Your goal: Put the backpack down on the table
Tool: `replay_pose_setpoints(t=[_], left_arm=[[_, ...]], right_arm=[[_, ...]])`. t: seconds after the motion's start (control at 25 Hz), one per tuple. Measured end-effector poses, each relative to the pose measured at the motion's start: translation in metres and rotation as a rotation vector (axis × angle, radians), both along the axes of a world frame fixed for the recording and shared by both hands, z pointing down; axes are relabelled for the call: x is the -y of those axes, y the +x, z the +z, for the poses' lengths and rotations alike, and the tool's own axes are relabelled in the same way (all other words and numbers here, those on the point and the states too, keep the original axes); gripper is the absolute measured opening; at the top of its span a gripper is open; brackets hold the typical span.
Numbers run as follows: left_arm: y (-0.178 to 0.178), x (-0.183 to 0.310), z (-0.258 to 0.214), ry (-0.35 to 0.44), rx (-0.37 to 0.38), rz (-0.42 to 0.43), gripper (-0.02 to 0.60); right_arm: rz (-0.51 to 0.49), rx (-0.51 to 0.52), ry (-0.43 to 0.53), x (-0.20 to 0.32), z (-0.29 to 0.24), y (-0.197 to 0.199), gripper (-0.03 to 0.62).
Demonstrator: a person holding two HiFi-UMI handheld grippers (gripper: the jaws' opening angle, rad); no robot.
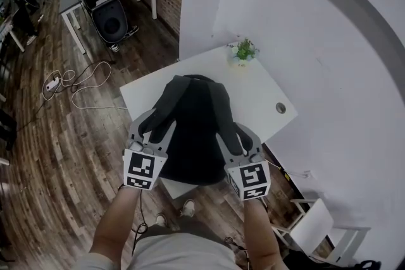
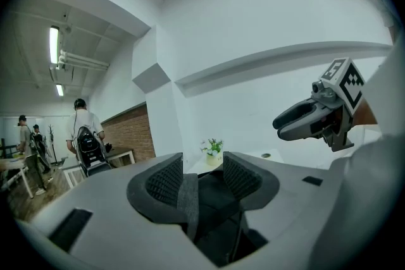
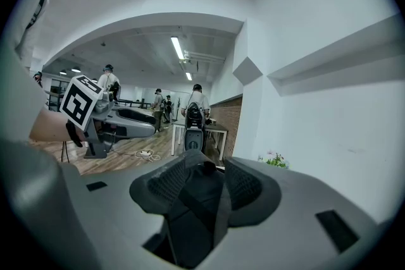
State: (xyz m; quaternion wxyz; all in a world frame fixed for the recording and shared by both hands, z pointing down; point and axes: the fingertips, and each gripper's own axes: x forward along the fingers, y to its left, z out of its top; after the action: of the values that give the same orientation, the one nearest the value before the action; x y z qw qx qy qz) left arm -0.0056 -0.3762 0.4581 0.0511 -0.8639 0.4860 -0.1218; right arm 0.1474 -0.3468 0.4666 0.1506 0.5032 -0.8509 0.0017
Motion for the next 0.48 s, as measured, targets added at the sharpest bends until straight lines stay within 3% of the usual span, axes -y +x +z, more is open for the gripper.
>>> replay_pose_setpoints(t=[0.12,0.28,0.48], left_arm=[[-0.004,-0.006,-0.004,0.011,0.003,-0.008,0.188],[-0.008,-0.014,-0.012,0.030,0.003,-0.021,0.083],[-0.012,-0.027,-0.024,0.061,-0.001,-0.022,0.020]], right_arm=[[0.004,-0.002,0.008,-0.006,-0.003,-0.002,0.204],[0.024,-0.016,0.029,-0.012,-0.011,-0.001,0.121],[0.042,-0.014,0.059,-0.022,-0.026,-0.001,0.072]])
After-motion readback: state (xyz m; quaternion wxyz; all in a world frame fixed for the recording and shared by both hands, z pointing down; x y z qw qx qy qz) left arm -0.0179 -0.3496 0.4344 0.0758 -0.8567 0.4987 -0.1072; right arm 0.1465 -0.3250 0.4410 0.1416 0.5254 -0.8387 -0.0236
